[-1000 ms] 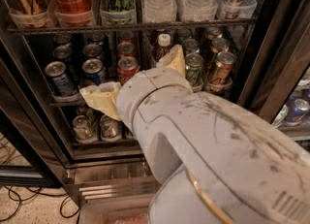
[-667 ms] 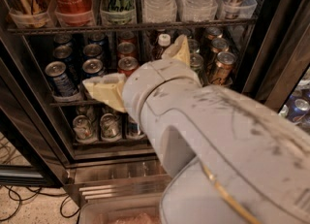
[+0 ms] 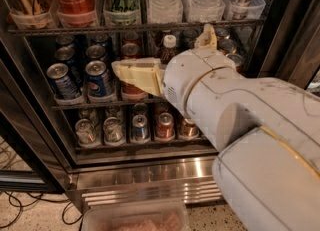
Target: Pick coke can from top shelf of fridge
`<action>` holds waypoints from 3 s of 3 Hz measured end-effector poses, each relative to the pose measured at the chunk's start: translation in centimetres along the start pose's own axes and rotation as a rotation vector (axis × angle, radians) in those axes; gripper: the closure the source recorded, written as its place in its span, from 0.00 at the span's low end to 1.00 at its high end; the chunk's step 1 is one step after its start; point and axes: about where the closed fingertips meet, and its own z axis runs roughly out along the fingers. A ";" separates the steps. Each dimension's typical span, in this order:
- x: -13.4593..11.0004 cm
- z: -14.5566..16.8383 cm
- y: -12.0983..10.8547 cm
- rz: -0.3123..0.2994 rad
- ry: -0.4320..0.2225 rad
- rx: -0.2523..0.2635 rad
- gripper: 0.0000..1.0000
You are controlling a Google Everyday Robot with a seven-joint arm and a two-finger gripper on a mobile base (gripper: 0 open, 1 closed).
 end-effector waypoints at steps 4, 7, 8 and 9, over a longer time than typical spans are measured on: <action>0.0 0.2 2.8 0.494 0.090 -0.038 0.00; 1.3 -2.4 3.3 0.854 0.142 -0.210 0.00; 1.3 -2.4 3.3 0.854 0.142 -0.210 0.00; 1.3 -2.4 3.3 0.854 0.142 -0.210 0.00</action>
Offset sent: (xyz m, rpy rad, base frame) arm 0.0804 0.0091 -0.0659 0.1462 0.0514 0.0584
